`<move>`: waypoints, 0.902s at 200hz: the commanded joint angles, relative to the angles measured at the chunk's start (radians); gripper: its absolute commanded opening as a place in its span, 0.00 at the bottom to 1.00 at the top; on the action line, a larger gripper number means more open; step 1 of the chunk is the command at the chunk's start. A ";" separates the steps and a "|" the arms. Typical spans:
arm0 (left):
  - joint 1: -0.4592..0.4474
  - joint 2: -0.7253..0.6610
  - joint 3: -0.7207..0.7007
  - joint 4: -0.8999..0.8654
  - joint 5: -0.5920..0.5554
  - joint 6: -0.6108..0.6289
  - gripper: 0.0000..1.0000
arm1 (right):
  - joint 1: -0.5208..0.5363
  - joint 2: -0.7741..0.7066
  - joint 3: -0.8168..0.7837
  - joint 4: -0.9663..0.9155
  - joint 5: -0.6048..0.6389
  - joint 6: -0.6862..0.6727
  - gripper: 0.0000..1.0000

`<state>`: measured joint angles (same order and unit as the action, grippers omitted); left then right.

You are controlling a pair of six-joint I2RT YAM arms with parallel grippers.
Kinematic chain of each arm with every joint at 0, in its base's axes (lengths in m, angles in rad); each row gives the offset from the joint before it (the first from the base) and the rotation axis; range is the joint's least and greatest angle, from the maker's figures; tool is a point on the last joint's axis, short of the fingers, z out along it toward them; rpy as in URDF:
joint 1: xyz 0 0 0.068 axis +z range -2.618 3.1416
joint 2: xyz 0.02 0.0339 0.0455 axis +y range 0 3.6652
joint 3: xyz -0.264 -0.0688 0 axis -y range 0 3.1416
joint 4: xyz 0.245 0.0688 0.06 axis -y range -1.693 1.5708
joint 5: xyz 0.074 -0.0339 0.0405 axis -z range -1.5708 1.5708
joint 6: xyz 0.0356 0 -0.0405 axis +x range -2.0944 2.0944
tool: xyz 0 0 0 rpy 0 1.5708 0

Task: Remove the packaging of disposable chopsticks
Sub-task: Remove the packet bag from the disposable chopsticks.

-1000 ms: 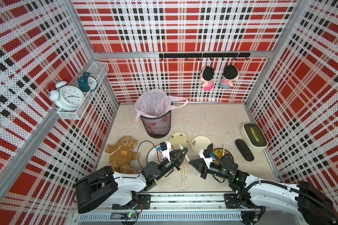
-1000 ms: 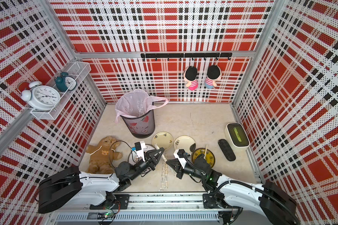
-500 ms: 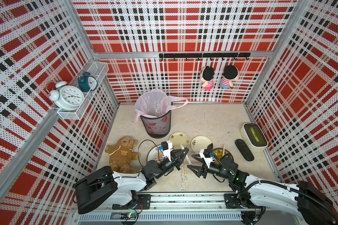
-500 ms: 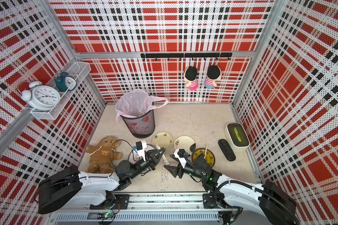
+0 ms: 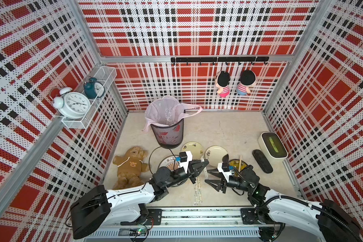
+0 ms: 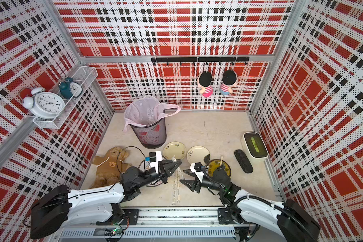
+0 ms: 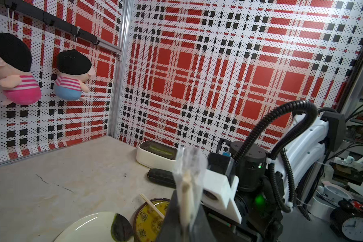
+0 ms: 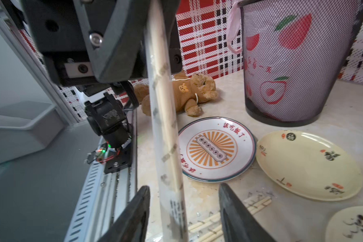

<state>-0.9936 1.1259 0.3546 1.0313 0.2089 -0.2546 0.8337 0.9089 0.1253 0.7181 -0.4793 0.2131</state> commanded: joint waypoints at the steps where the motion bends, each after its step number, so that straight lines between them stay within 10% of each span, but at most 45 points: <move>1: 0.004 -0.014 0.036 -0.037 0.038 0.040 0.00 | -0.005 0.018 -0.024 0.094 -0.061 -0.009 0.42; 108: -0.019 -0.009 0.053 -0.045 0.036 0.042 0.01 | -0.005 0.090 -0.029 0.156 -0.075 -0.006 0.02; 147: -0.016 0.000 0.058 -0.037 0.040 0.026 0.39 | -0.005 0.071 -0.044 0.152 -0.058 -0.011 0.00; 180: -0.001 -0.010 0.051 0.012 0.058 -0.004 0.41 | -0.005 0.053 -0.054 0.145 -0.062 -0.015 0.00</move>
<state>-1.0050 1.1229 0.3847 0.9958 0.2440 -0.2386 0.8337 0.9829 0.0875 0.8383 -0.5385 0.2108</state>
